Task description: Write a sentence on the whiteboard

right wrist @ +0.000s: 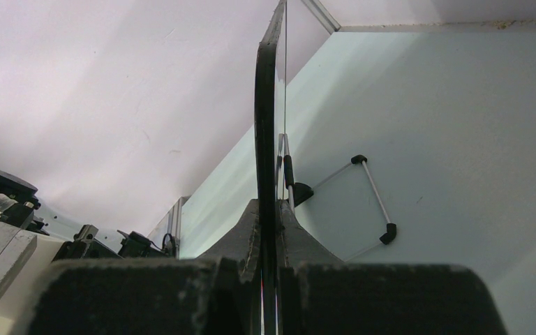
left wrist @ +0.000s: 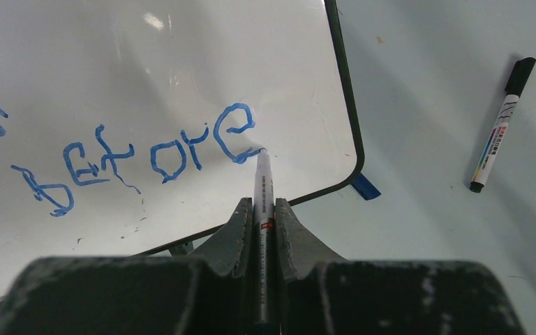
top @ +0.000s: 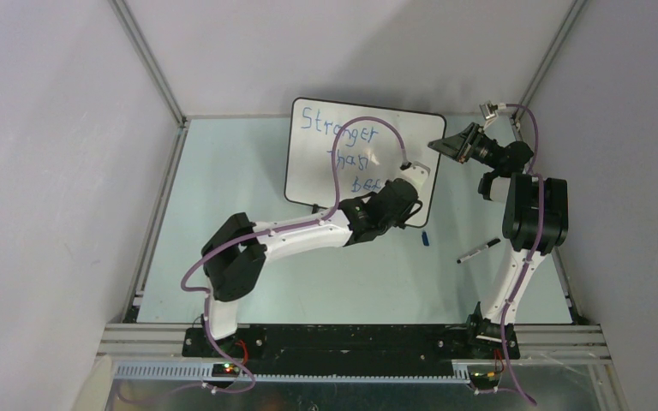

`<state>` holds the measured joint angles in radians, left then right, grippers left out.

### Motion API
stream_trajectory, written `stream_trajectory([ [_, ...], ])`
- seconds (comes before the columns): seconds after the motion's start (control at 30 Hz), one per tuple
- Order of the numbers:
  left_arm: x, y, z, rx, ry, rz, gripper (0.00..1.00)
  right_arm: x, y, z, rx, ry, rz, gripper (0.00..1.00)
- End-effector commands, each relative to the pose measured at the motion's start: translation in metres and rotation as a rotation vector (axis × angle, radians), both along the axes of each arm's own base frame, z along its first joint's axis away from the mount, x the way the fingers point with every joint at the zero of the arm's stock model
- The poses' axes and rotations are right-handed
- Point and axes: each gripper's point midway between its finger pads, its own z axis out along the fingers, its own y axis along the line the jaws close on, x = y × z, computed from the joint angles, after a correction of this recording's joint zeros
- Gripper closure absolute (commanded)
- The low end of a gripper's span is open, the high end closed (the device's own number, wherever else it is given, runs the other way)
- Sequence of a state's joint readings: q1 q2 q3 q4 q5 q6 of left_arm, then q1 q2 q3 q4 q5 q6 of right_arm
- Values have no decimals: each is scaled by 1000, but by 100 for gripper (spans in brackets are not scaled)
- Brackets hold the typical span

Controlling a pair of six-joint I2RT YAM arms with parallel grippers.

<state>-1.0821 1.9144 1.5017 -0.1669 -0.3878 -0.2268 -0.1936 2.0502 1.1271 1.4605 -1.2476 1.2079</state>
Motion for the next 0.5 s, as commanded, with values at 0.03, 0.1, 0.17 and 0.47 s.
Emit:
stream_trajectory([
  [0.03, 3, -13, 24, -60, -33, -14, 100, -13, 3, 41, 4, -81, 7, 100],
  [0.1, 3, -9, 29, -67, -42, -6, 100, -13, 3, 41, 4, -79, 8, 100],
  [0.17, 2, -4, 33, -67, -52, 1, 100, -13, 3, 41, 5, -78, 8, 100],
  [0.47, -7, 4, 55, -111, -75, -15, 100, -12, 3, 40, 4, -78, 7, 100],
])
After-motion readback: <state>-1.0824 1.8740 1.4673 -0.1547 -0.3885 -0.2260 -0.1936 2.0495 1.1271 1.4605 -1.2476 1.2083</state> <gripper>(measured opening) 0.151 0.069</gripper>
